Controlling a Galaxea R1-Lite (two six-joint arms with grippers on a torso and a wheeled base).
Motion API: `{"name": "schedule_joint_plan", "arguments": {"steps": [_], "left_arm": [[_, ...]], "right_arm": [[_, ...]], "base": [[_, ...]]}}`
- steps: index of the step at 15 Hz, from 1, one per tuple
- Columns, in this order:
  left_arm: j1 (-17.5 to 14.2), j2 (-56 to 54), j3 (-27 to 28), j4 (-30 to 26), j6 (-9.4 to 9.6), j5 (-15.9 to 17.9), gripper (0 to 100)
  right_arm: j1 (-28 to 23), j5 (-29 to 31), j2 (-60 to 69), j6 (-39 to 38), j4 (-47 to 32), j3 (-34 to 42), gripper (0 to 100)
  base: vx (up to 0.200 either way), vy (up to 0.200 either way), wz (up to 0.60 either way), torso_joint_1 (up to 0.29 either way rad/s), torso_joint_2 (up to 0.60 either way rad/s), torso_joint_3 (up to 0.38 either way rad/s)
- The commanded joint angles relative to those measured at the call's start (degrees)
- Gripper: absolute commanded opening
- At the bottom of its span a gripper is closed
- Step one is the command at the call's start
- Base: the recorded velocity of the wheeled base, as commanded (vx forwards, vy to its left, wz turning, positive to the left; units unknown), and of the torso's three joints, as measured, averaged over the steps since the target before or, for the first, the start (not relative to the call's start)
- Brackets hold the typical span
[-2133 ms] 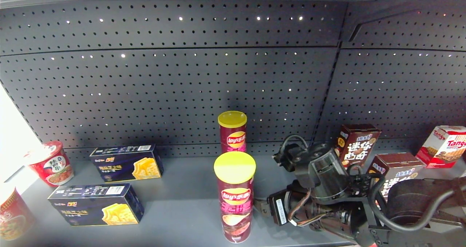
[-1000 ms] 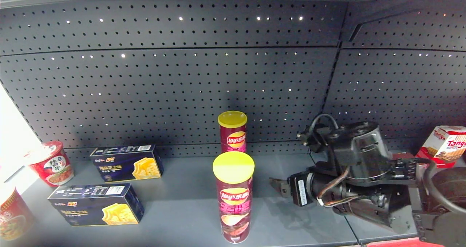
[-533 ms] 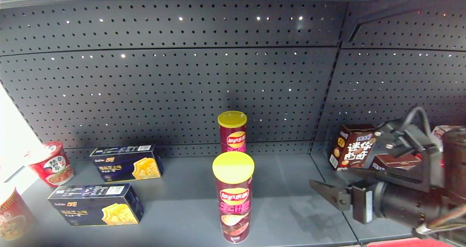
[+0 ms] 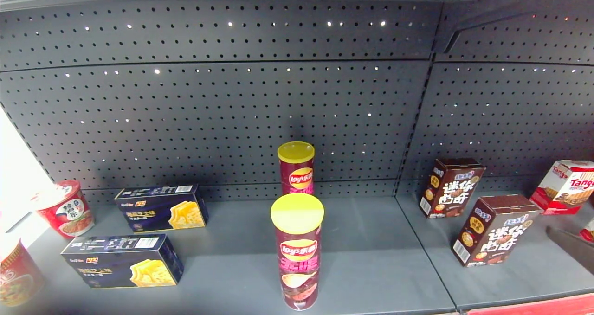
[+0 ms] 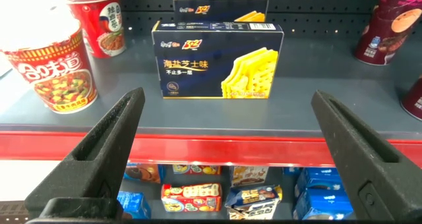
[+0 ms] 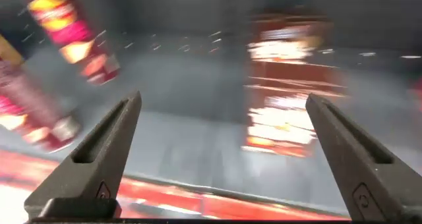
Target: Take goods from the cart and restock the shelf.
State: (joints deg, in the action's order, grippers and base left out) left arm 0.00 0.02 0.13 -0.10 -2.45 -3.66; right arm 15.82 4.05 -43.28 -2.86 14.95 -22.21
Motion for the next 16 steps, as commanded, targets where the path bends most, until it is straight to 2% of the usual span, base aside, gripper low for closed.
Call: {"name": "schedule_joint_plan", "arguments": {"steps": [1,2,4,5,8,11,12,16], "left_arm": [[0.0,-0.02,0.04,0.01,-0.01,-0.03,100],[0.0,-0.02,-0.05,0.01,-0.01,-0.03,100],[0.0,-0.02,0.04,0.01,-0.01,-0.03,100],[0.0,-0.02,-0.05,0.01,-0.01,-0.03,100],[0.0,-0.02,0.04,0.01,-0.01,-0.03,100],[0.0,-0.02,0.04,0.01,-0.01,-0.12,100],[0.0,-0.02,-0.05,0.01,0.08,-0.03,100],[0.0,-0.02,-0.05,0.01,-0.01,-0.03,100]], "right_arm": [[-15.91,-7.65,15.59,2.34,0.08,8.24,100],[-18.72,-7.04,21.04,2.16,-0.18,12.1,100],[-20.31,-0.18,28.95,2.16,-0.09,19.4,100],[-21.89,0.87,32.82,2.07,-0.88,22.21,100],[-21.1,2.11,41.52,1.46,-12.66,22.21,100],[-16.61,0.87,43.28,1.72,-12.75,22.12,100],[-16.44,-1.41,43.28,2.6,-14.86,22.21,100],[-16.44,-1.23,43.28,2.51,-15.56,22.12,100]], "base": [[0.0,0.0,0.0,0.0,0.0,0.0],[0.0,0.0,0.0,0.0,0.0,0.0],[0.0,0.0,0.0,0.0,0.0,0.0],[0.0,0.0,0.0,0.0,0.0,0.0],[0.0,0.0,0.0,0.0,0.0,0.0],[0.0,0.0,0.0,0.0,0.0,0.0],[0.0,0.0,0.0,0.0,0.0,0.0],[0.0,0.0,0.0,0.0,0.0,0.0]]}}
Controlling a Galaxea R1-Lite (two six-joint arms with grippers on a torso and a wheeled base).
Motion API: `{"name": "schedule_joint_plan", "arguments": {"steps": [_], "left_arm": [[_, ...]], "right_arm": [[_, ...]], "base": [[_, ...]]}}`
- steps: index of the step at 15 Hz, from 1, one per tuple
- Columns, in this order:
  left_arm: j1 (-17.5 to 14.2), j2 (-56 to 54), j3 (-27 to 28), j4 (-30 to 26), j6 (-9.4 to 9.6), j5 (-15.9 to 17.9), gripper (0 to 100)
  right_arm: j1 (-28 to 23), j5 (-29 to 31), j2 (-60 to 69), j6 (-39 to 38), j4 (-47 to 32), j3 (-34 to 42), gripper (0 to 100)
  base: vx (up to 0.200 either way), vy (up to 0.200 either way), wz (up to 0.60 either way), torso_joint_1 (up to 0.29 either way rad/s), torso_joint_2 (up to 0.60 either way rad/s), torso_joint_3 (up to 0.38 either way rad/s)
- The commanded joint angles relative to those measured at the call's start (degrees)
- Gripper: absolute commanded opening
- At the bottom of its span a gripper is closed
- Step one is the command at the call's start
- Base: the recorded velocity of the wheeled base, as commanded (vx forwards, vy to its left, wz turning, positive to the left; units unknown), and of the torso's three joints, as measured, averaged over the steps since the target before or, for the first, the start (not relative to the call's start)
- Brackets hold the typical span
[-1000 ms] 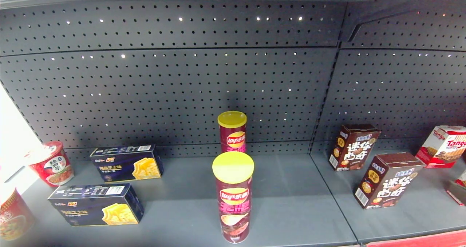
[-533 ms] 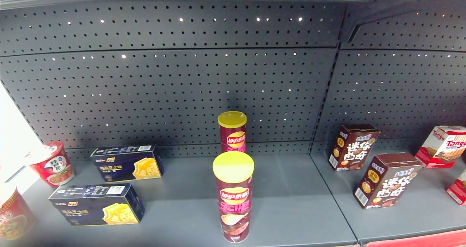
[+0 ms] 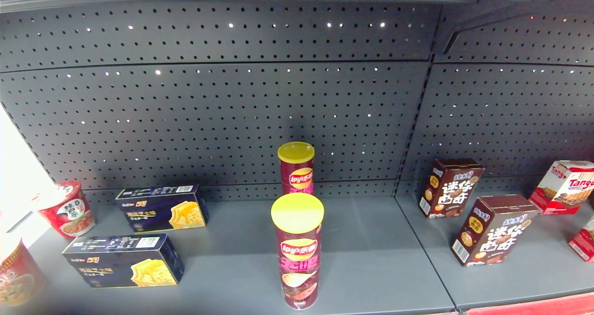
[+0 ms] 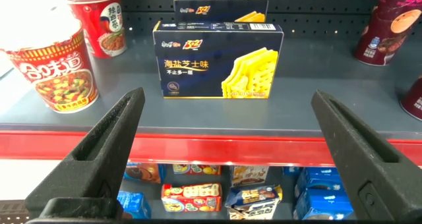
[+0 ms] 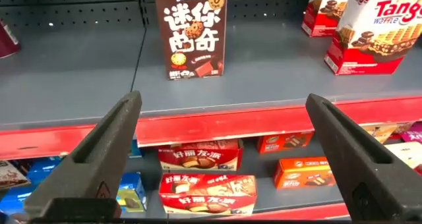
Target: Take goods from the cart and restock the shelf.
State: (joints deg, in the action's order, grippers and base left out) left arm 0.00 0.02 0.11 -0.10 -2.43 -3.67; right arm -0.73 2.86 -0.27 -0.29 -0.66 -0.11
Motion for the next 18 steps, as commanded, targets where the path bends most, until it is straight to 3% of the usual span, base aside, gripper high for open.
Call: {"name": "schedule_joint_plan", "arguments": {"steps": [1,11,13,18], "left_arm": [[0.0,-0.02,0.07,0.01,-0.04,-0.02,100],[0.0,-0.02,0.07,0.01,-0.3,-0.11,100],[0.0,-0.02,0.07,0.01,-0.21,-0.11,100],[0.0,-0.02,0.07,0.01,-0.12,-0.02,100]], "right_arm": [[0.03,0.04,0.27,-0.06,0.04,0.02,100],[0.12,-0.49,0.27,0.47,0.04,0.02,100],[0.12,-0.49,0.27,0.29,0.04,0.02,100],[0.12,-0.49,0.27,0.38,0.04,0.02,100]], "base": [[0.0,0.0,0.0,0.0,0.0,0.0],[0.0,0.0,0.0,0.0,0.0,0.0],[-0.2,0.0,0.0,0.002,0.0,-0.002],[0.0,0.0,0.0,0.0,0.0,0.0]]}}
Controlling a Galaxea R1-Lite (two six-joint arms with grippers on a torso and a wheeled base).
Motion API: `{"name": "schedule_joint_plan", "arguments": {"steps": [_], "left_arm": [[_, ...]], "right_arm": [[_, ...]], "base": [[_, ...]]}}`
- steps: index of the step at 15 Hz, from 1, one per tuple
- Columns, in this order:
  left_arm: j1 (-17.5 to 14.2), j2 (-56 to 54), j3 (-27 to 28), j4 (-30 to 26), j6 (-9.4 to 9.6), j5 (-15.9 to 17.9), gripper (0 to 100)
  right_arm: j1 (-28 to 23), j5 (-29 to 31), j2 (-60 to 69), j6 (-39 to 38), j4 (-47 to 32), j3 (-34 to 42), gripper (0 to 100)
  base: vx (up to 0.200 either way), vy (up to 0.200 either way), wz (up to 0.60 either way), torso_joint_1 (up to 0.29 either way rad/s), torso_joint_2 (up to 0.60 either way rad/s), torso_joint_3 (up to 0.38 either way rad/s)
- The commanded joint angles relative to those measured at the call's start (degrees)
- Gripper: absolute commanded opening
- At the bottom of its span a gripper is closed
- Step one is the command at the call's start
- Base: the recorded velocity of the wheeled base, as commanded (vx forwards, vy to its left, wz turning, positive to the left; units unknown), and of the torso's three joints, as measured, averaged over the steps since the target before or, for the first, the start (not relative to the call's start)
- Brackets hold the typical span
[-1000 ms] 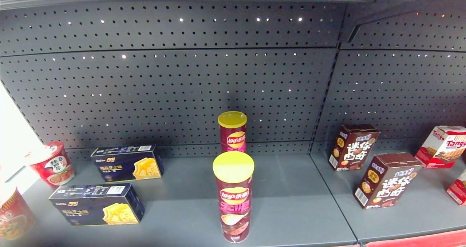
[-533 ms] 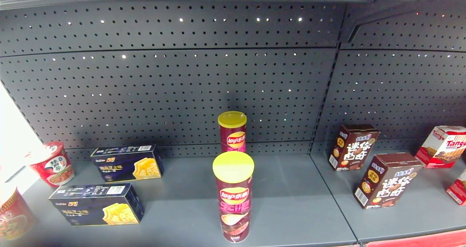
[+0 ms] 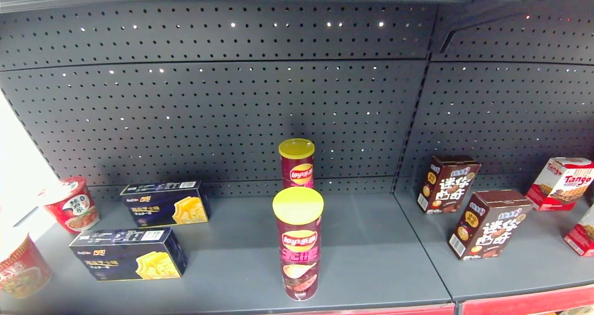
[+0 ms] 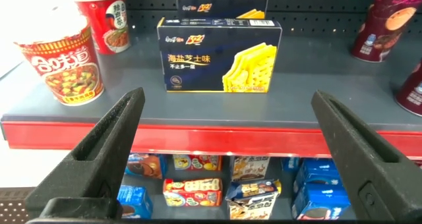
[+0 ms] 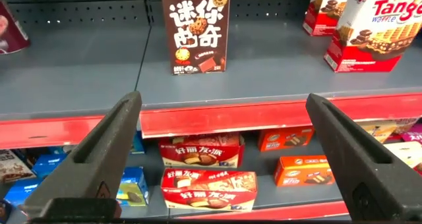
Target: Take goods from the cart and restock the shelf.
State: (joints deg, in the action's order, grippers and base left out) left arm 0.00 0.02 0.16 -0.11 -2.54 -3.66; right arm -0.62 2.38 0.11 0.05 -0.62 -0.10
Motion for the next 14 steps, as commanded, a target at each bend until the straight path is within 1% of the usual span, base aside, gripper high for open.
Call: {"name": "schedule_joint_plan", "arguments": {"steps": [1,2,3,14], "left_arm": [[0.0,-0.02,0.02,0.02,-0.01,-0.03,100],[0.0,-0.02,-0.07,0.02,-0.1,-0.03,100],[0.0,-0.02,0.02,0.02,-0.01,-0.03,100],[0.0,-0.02,-0.07,0.02,-0.01,-0.03,100]], "right_arm": [[0.01,0.0,-0.11,0.04,0.01,0.01,100],[0.01,0.0,-0.11,0.04,0.01,0.01,100],[0.01,0.0,-0.11,-0.05,0.01,0.01,100],[0.01,0.0,-0.11,-0.05,0.01,0.01,100]], "base": [[0.0,0.0,0.0,0.0,0.0,0.0],[0.0,0.0,0.0,0.0,0.0,0.0],[0.0,0.0,0.6,-0.002,0.0,0.002],[0.0,0.0,0.0,0.0,0.0,0.0]]}}
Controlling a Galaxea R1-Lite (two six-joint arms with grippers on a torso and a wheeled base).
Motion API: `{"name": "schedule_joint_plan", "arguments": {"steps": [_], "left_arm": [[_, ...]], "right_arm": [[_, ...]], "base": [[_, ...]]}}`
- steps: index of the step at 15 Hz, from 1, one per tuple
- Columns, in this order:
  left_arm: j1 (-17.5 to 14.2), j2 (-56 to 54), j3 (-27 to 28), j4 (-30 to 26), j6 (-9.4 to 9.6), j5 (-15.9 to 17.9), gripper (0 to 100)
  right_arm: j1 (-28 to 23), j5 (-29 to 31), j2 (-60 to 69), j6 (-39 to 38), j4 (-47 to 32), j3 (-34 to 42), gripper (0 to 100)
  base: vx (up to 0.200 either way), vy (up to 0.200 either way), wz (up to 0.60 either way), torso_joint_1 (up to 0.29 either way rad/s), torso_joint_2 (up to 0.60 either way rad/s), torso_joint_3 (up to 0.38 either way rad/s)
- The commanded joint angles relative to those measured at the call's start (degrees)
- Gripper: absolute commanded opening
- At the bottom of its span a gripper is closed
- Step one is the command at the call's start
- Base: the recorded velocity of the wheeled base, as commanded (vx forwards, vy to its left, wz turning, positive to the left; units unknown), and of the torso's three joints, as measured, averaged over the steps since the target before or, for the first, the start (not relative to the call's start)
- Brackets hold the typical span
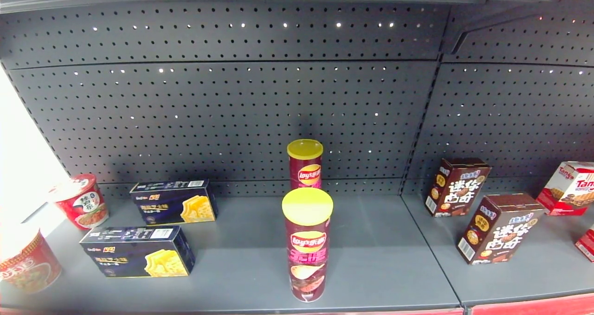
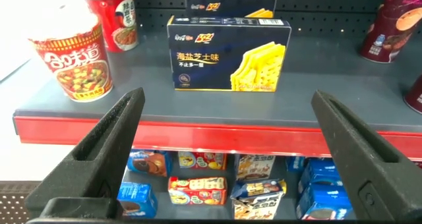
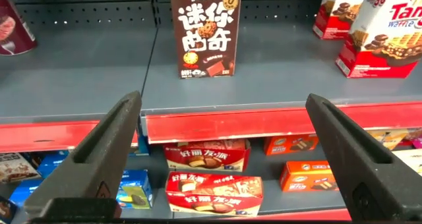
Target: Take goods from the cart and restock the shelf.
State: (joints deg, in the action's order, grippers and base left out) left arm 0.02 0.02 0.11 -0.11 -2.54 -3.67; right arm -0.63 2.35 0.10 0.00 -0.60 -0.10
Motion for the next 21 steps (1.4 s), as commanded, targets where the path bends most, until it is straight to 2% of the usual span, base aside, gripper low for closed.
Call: {"name": "schedule_joint_plan", "arguments": {"steps": [1,21], "left_arm": [[-0.02,-0.02,0.07,0.02,-0.01,-0.02,100],[-0.02,-0.02,-0.02,0.02,-0.01,-0.02,100]], "right_arm": [[0.02,0.11,-0.1,-0.09,-0.02,0.01,100],[0.02,0.02,-0.1,0.0,-0.02,0.01,100]], "base": [[0.0,0.0,0.6,0.002,0.0,0.002],[0.0,0.0,0.0,0.0,0.0,0.0]]}}
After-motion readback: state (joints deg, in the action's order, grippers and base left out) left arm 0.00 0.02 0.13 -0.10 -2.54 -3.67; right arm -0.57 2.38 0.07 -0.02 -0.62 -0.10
